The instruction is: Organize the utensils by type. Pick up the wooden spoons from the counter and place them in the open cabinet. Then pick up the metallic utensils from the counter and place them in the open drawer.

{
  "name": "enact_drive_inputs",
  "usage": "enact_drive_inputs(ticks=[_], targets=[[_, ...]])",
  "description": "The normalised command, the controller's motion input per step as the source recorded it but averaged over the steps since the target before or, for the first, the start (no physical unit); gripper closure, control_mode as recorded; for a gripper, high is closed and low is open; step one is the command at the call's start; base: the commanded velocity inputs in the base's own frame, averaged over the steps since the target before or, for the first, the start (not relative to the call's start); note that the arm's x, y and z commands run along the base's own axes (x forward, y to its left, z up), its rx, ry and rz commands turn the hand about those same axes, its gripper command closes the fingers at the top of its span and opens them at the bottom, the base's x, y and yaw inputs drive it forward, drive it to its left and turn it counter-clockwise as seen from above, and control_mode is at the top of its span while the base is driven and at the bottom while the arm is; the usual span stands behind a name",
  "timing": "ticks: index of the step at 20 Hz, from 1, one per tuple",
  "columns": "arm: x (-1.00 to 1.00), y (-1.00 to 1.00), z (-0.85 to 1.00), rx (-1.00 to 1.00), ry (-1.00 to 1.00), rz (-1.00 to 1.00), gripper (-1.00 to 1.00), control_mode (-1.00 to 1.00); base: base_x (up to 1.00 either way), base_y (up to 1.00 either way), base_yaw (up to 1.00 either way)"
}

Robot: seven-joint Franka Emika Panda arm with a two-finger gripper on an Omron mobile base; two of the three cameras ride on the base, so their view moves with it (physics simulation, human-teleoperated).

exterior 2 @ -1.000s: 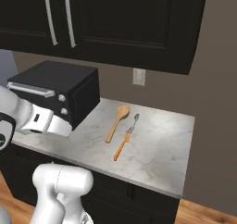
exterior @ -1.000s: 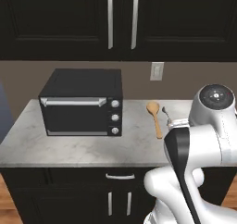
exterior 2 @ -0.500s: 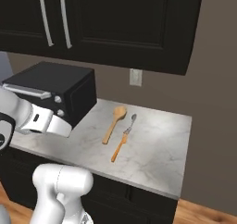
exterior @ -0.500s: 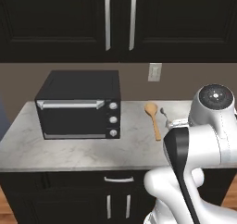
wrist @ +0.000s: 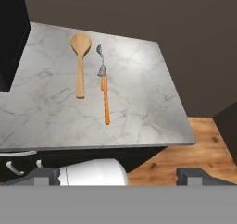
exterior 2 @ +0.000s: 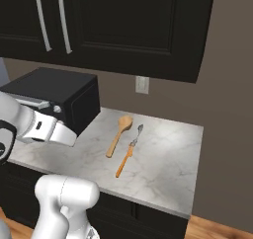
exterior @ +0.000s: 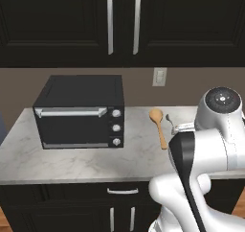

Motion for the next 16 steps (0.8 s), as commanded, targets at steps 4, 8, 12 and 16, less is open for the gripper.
enact_drive_inputs(ticks=[4, 8, 12, 16], targets=[[0.00, 0.00, 0.00, 0.00, 0.00, 0.00, -1.00, 1.00, 0.00, 0.00, 0.00], [0.00, 0.00, 0.00, 0.00, 0.00, 0.00, -1.00, 1.00, 0.00, 0.00, 0.00], [0.00, 0.00, 0.00, 0.00, 0.00, 0.00, -1.00, 1.00, 0.00, 0.00, 0.00], [0.21, -0.09, -0.14, 0.07, 0.00, 0.00, -1.00, -1.00, 0.01, -0.01, 0.00]])
